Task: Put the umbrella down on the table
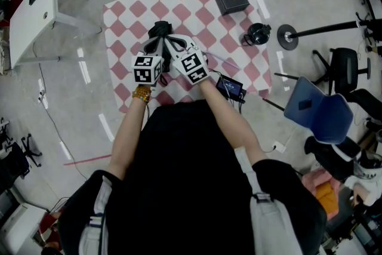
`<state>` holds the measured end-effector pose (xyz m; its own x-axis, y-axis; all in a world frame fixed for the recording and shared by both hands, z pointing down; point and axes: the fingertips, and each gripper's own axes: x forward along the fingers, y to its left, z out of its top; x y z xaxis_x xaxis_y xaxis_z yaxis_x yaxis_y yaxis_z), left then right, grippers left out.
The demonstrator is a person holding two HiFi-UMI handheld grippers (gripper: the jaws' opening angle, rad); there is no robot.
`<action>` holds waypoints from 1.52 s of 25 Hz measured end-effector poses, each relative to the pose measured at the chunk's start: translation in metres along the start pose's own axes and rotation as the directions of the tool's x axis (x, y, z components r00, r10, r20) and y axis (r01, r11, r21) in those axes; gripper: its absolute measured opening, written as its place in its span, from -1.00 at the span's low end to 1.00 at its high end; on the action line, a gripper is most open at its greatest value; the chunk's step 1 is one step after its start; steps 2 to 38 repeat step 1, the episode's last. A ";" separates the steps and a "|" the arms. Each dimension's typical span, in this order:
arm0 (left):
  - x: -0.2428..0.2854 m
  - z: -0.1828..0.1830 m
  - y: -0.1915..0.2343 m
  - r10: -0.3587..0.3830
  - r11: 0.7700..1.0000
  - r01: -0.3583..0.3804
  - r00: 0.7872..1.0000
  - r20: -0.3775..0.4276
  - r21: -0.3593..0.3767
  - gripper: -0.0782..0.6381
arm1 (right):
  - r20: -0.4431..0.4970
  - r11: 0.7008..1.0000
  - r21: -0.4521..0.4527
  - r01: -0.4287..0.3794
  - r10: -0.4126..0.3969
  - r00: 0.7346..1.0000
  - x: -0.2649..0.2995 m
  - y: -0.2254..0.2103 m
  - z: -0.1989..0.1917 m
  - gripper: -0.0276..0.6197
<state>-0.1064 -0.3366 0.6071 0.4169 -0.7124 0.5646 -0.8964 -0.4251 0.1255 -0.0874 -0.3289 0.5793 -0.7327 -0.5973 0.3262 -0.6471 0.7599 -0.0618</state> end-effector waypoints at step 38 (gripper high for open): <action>0.000 -0.001 0.000 0.000 1.000 0.000 1.000 -0.001 -0.001 -0.74 | 0.000 1.000 0.000 -0.001 0.001 1.000 0.000 0.000 0.000 -0.87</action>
